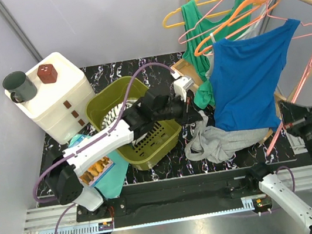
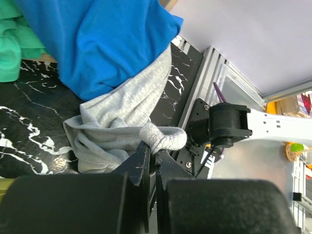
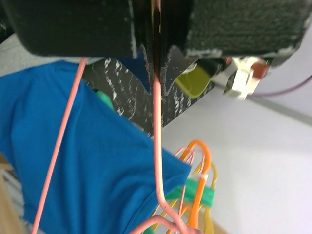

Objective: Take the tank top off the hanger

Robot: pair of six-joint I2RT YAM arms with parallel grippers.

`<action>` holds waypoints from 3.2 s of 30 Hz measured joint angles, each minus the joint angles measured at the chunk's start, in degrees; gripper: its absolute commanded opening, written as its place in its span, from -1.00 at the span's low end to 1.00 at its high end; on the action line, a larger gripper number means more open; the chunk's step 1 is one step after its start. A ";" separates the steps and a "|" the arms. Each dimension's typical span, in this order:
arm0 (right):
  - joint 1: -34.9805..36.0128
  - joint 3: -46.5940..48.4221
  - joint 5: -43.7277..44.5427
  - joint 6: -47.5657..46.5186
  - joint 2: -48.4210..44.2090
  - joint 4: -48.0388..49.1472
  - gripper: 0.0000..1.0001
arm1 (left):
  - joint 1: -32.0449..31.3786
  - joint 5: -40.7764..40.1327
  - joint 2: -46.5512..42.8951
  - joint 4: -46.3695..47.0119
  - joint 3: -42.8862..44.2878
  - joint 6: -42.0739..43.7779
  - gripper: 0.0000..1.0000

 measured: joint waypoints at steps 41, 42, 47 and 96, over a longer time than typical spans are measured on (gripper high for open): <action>-8.76 10.97 29.38 -1.33 32.92 16.37 -1.00 | -5.20 -3.17 -7.63 -5.55 -2.25 1.49 -1.00; -9.49 10.71 28.48 -1.07 33.09 16.33 -1.00 | -5.20 -3.28 -7.91 -5.73 -2.25 1.57 -1.00; -13.33 10.64 23.21 -0.17 35.04 16.22 -1.00 | -5.33 -3.67 -9.01 -6.32 -2.25 1.75 -1.00; -15.61 -8.09 -10.25 -9.01 5.95 -5.03 0.99 | -22.10 -39.12 36.06 -7.89 16.09 13.38 0.98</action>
